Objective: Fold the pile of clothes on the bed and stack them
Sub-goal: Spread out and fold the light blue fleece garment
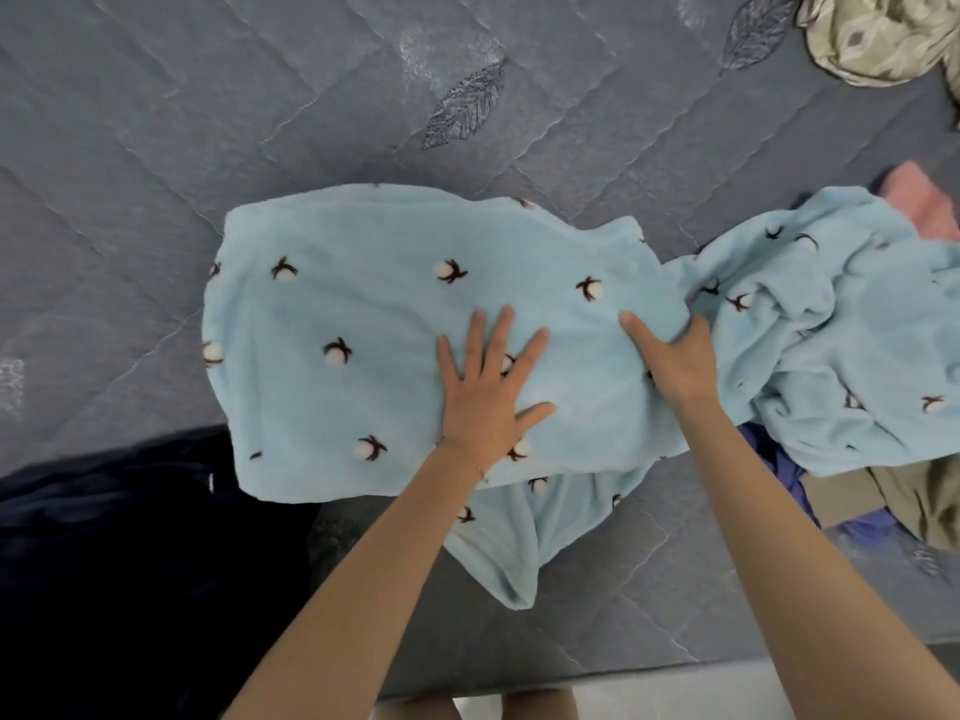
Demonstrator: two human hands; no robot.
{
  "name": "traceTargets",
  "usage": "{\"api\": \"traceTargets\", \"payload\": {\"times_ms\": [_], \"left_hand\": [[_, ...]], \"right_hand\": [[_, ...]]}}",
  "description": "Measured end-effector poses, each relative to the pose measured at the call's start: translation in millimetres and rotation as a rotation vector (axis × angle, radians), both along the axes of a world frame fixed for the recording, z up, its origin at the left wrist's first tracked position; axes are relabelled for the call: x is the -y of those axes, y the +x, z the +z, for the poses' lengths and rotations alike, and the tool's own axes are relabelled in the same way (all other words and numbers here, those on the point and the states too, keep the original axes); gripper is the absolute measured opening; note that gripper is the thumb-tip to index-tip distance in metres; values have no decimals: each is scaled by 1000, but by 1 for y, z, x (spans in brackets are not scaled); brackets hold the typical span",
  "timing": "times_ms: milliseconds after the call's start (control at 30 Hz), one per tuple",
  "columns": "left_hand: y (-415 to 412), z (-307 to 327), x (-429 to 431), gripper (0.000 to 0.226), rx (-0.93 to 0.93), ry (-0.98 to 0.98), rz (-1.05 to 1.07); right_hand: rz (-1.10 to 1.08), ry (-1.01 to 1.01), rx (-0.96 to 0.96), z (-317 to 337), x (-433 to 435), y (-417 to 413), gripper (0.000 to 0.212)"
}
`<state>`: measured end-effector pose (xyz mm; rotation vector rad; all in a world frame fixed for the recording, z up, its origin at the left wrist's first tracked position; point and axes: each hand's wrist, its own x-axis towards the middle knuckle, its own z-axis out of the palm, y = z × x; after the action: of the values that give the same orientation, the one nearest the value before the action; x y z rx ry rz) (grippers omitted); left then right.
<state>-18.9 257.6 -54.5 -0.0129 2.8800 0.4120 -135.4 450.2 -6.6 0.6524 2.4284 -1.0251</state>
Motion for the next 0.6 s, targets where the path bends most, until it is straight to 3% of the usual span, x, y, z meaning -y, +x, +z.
{"api": "traceTargets", "payload": {"times_ms": [233,600], "left_hand": [[-16,-12,3,88,212,-3,-3],[-16,4,17,82,215,81,-16]], "right_hand": [[77,-337,162,2,-19,-2,61],[168,-464,106,41,-8,9,20]]}}
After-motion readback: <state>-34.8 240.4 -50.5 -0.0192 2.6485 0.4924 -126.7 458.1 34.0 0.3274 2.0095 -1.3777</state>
